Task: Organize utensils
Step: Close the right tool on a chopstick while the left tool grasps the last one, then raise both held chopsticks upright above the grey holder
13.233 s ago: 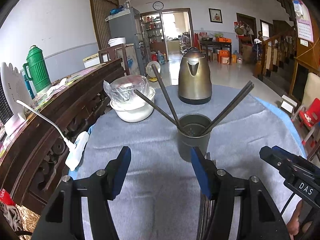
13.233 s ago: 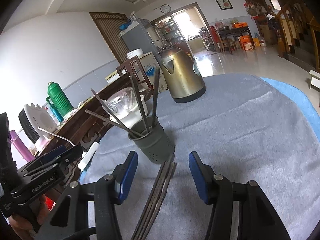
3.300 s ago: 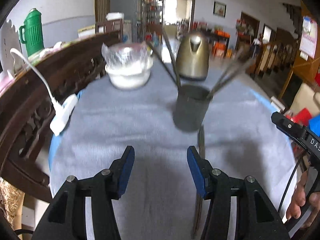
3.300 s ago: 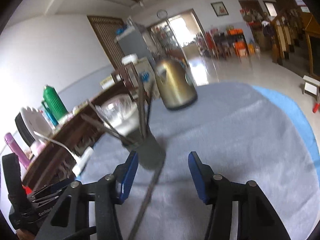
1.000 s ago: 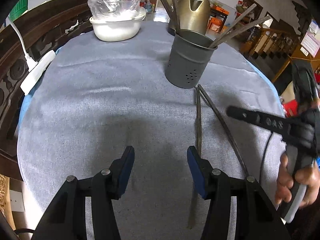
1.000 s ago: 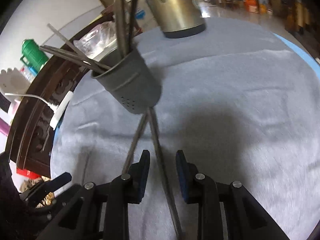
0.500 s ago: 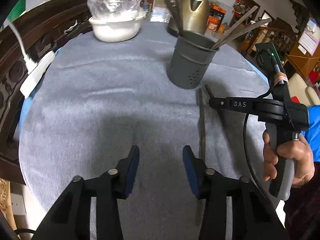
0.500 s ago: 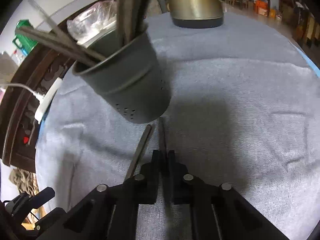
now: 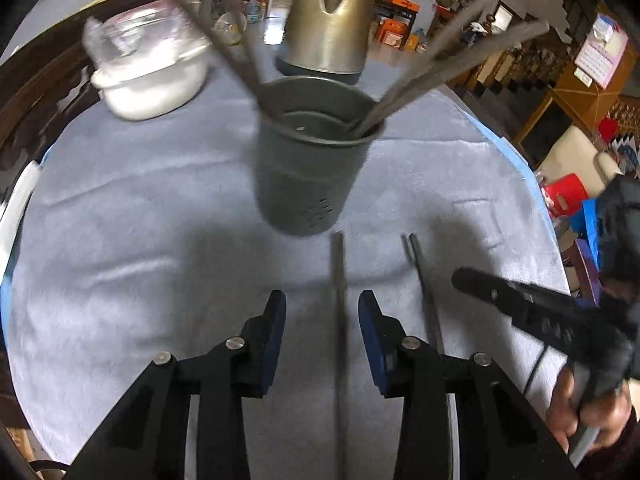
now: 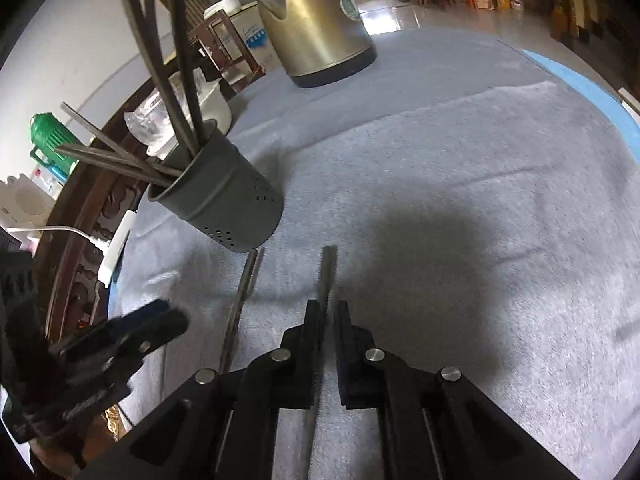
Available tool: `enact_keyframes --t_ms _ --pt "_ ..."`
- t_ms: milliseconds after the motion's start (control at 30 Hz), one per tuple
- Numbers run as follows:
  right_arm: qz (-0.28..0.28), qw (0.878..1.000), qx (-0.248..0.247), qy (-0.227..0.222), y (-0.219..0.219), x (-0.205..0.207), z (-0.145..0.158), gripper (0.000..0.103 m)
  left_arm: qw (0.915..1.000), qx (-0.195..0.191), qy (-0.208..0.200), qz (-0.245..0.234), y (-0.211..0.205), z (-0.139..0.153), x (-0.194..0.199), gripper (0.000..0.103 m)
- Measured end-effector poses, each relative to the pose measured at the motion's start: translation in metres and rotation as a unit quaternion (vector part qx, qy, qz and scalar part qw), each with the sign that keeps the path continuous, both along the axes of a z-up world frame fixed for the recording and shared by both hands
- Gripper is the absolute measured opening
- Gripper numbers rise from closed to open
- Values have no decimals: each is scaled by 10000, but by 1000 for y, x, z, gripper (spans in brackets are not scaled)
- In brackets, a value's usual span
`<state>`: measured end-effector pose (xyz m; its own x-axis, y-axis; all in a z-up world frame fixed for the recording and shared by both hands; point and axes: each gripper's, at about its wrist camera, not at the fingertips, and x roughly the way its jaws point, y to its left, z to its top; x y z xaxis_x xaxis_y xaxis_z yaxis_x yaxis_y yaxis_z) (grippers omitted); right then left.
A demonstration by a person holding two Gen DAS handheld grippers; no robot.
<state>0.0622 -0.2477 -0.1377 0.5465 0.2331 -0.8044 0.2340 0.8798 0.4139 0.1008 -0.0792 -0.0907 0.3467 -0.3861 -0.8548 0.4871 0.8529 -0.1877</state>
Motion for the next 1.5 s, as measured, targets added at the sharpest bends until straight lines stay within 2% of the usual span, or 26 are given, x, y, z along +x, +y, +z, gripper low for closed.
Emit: enact_keyframes --t_ms 100,367,433,467,533,567,633,767,833,900,933,1000,1133,1233,1400,1500 --pt "-5 10000 66 -8 -3 -1 -3 8 9999 122 79 -46 -18 -10 7 39" --pt "-103 9985 490 -200 -20 -11 -6 10 9989 260 395 24 -29 -37 32 38" --pt "-94 9978 623 -219 -23 -12 -6 14 9989 296 364 -8 -33 -41 34 32" --pt "-89 9979 605 -215 -24 -11 -5 19 9990 303 315 -34 -35 -41 34 29" --pt "-43 9984 550 -125 -21 -7 -4 30 9991 274 324 -81 -36 -41 36 14" --pt "13 9984 569 -41 -19 -5 -6 34 9990 247 351 -91 -35 -42 37 12" --pt "134 9983 556 105 -12 -1 -8 34 9991 225 345 -116 -32 -42 38 7" --pt "357 9983 189 412 7 7 -17 34 9994 176 278 -53 -21 -37 36 6" --pt "427 9974 -53 572 17 12 -21 33 9997 119 217 -36 -15 -32 35 6" --pt "511 9958 -397 652 27 17 -20 21 9999 66 135 -37 -9 -23 31 6" --pt "547 9945 -570 695 31 19 -19 11 9999 26 96 -31 -3 -19 30 6" --pt "640 9926 -725 738 36 21 -19 9 10000 -85 -19 -10 5 -6 26 6" --pt "617 9943 -543 678 32 16 -15 7 9990 -290 -338 49 24 24 13 5" --pt "655 9968 -322 340 32 5 3 7 9970 -473 -610 110 32 47 4 5" --pt "648 9975 -236 -152 26 -12 32 6 9904 -817 -1049 377 61 85 -11 5" --pt "636 9966 -192 -484 26 -21 47 7 9860 -918 -1274 564 70 98 -19 5"
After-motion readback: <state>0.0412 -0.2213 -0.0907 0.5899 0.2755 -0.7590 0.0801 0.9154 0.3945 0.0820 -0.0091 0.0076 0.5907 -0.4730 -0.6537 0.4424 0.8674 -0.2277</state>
